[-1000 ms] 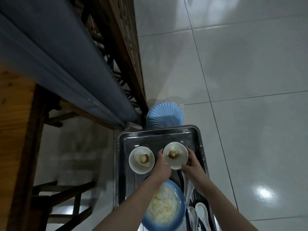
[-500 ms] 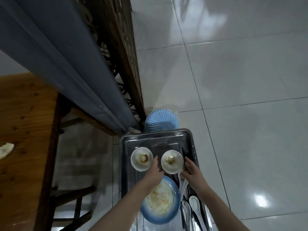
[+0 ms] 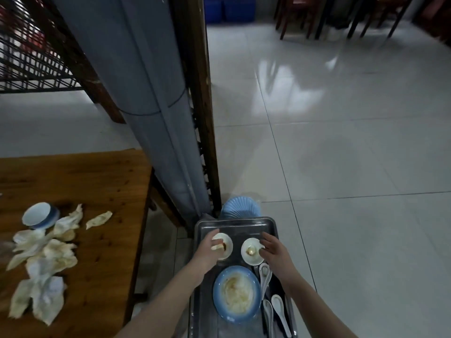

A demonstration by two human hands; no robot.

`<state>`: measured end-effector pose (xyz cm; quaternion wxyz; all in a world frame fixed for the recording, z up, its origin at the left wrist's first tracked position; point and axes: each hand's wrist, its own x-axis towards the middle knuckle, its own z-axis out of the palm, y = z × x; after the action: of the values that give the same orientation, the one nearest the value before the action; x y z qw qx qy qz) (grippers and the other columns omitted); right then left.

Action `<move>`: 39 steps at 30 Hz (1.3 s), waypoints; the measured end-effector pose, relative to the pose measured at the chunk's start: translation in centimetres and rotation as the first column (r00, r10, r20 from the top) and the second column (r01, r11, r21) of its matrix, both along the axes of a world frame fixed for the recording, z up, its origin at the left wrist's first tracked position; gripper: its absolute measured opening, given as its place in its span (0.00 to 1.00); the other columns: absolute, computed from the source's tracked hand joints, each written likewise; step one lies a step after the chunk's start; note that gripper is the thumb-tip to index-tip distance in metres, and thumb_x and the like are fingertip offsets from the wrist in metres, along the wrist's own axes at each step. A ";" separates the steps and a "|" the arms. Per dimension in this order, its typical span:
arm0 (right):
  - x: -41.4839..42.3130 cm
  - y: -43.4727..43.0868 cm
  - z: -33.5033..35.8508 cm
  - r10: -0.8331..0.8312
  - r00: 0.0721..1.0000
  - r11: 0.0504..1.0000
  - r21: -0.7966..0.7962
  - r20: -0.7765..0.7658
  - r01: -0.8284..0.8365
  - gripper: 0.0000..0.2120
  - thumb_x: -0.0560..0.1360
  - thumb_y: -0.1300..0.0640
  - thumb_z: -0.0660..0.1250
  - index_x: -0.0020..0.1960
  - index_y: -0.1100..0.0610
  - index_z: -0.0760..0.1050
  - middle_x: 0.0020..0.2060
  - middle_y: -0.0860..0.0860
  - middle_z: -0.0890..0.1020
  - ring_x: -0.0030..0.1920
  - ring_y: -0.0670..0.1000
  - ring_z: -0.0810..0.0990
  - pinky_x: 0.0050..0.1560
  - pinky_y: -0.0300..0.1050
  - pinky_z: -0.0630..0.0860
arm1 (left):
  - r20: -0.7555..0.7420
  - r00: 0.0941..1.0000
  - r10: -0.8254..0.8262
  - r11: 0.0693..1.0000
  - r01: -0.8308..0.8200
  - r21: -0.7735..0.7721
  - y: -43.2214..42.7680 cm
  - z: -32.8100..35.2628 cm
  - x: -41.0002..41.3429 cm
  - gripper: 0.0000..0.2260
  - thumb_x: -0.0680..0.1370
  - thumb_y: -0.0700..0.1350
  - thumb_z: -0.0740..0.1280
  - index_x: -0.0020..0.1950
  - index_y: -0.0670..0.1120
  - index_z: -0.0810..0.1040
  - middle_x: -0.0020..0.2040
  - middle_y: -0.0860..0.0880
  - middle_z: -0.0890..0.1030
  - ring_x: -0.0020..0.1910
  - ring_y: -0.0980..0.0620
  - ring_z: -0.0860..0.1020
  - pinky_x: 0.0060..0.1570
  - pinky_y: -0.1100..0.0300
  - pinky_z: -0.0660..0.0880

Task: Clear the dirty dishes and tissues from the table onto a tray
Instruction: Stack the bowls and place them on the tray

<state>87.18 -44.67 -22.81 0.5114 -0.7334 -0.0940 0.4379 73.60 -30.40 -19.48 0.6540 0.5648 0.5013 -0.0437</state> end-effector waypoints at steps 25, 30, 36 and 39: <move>-25.6 7.1 20.9 0.230 0.955 0.948 0.179 0.187 -0.263 0.22 0.76 0.67 0.66 0.68 0.57 0.70 0.57 0.55 0.78 0.54 0.49 0.77 0.46 0.38 0.71 | 0.216 0.896 0.388 0.905 -0.415 0.096 2.9 17.9 -33.8 0.22 0.79 0.37 0.64 0.70 0.53 0.68 0.62 0.49 0.74 0.58 0.50 0.74 0.57 0.52 0.71; -31.8 8.8 22.3 0.325 0.921 0.918 0.164 0.214 -0.362 0.21 0.76 0.64 0.65 0.68 0.54 0.70 0.57 0.51 0.78 0.54 0.48 0.76 0.53 0.41 0.70 | 0.244 0.843 0.480 0.849 -0.516 0.114 2.0 19.0 -40.7 0.22 0.79 0.37 0.64 0.70 0.53 0.69 0.62 0.49 0.75 0.60 0.49 0.74 0.55 0.53 0.71; -39.1 11.0 22.2 0.410 0.886 0.883 0.149 0.215 -0.444 0.20 0.76 0.63 0.65 0.67 0.51 0.71 0.56 0.50 0.78 0.56 0.49 0.76 0.55 0.43 0.70 | 0.247 0.781 0.573 0.777 -0.614 0.138 1.2 19.5 -49.5 0.21 0.79 0.37 0.64 0.70 0.52 0.69 0.61 0.49 0.76 0.57 0.50 0.75 0.54 0.53 0.72; -42.2 11.9 21.6 0.452 0.868 0.865 0.135 0.206 -0.483 0.19 0.76 0.63 0.65 0.65 0.50 0.72 0.54 0.48 0.79 0.52 0.46 0.75 0.54 0.43 0.69 | 0.253 0.752 0.608 0.744 -0.652 0.149 0.9 19.3 -53.3 0.21 0.79 0.37 0.64 0.70 0.51 0.69 0.60 0.48 0.76 0.56 0.51 0.76 0.48 0.58 0.74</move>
<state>44.98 -32.78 -1.18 0.4447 -0.6727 -0.3515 0.4755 20.29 -29.49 -0.22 0.6048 0.4339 0.6006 0.2919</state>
